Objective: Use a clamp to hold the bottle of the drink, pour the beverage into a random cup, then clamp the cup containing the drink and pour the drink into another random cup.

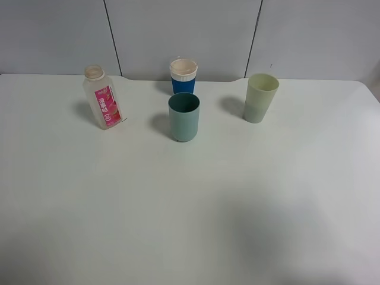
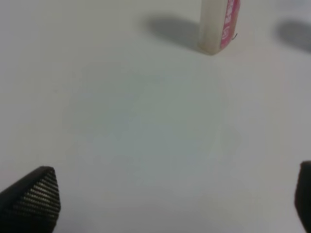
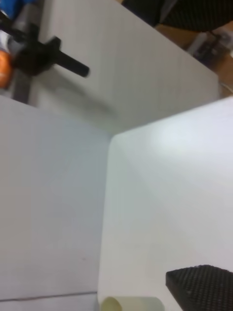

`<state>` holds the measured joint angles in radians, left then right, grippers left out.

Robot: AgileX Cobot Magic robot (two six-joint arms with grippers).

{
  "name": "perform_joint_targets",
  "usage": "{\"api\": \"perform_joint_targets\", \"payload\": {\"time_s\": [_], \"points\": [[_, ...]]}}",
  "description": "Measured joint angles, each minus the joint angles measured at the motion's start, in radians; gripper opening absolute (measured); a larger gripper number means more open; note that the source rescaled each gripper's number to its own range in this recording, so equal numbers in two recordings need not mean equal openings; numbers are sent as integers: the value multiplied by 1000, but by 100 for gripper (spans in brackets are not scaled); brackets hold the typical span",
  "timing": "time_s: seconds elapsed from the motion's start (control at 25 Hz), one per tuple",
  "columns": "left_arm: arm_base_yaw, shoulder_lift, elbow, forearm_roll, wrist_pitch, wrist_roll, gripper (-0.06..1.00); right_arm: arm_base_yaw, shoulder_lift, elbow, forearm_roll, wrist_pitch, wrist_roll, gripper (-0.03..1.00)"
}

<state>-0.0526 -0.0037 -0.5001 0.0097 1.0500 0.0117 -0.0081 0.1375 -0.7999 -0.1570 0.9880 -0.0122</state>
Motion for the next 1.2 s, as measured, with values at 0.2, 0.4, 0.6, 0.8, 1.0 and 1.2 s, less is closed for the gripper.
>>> {"api": "perform_joint_targets", "payload": {"time_s": [0.2,0.4,0.6,0.8,1.0,1.2], "points": [[0,0,0,0,0,0,93,0,-121,117,60,11,0,86],[0,0,0,0,0,0,93,0,-140,184,85,95,-3,86],[0,0,0,0,0,0,93,0,-140,258,93,141,-18,86],[0,0,0,0,0,0,93,0,-140,266,101,134,-32,86],[0,0,0,0,0,0,93,0,-141,295,134,84,-45,86],[0,0,0,0,0,0,93,0,-141,295,134,78,-45,86]]}}
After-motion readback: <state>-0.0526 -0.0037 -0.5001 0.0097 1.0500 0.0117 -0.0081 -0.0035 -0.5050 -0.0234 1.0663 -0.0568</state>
